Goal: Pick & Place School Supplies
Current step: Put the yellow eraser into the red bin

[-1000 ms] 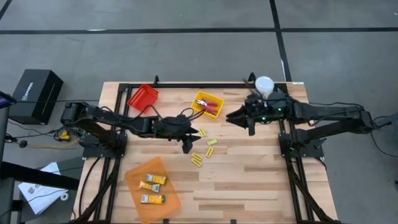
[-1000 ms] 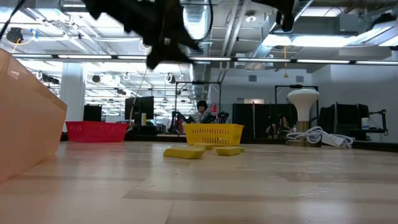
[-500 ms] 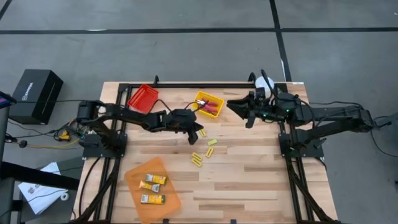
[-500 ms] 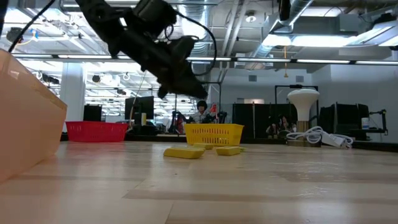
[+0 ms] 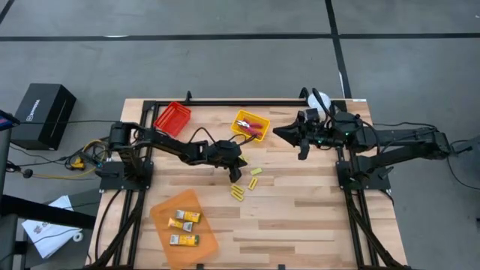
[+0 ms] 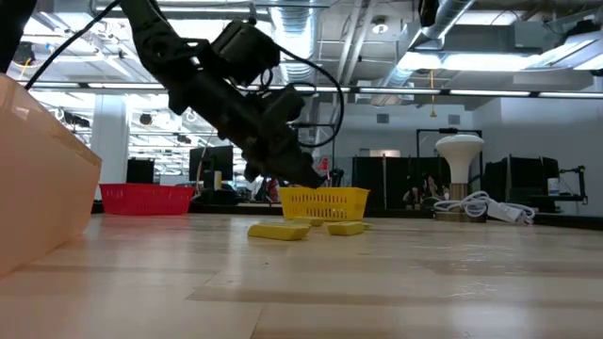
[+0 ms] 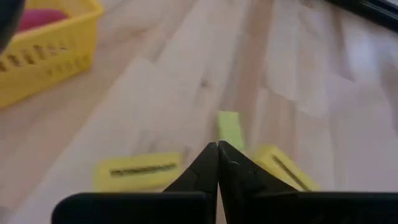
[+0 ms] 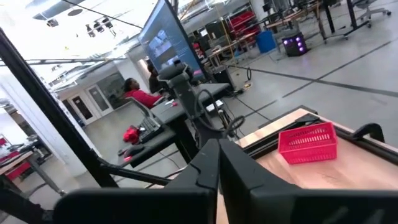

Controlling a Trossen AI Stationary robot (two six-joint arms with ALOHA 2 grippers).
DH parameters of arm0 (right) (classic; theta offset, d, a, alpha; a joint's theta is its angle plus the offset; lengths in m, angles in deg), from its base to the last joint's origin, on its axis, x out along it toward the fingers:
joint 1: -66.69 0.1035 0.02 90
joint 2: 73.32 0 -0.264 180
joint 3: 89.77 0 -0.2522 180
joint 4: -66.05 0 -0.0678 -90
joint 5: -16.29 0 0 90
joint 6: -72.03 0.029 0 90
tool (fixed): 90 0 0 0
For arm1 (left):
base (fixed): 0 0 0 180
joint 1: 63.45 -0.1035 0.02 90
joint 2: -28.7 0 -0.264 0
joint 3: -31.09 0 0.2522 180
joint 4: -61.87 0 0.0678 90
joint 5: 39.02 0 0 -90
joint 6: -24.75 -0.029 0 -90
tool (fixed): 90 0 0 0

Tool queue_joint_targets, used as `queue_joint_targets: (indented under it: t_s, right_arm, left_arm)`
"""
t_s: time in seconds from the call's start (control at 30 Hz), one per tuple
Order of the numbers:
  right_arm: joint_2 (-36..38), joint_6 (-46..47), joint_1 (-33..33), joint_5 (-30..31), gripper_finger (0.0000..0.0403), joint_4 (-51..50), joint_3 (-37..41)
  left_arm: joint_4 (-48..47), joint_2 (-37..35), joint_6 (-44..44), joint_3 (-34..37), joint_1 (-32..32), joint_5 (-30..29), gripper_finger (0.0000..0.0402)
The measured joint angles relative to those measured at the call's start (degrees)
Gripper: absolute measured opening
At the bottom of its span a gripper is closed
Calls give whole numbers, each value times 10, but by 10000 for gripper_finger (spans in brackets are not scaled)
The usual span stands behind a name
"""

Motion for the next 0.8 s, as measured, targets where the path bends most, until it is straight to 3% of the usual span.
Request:
queue_joint_targets:
  t_s: [0.43, 0.8]
  right_arm:
    - [0, 2, 0, -28, 1, 0, 0]
    - [0, 0, 0, -31, 0, 0, 0]
  left_arm:
    - [-2, 25, 0, 0, -56, -6, 1]
    - [-6, 25, 0, 0, -50, 9, 1]
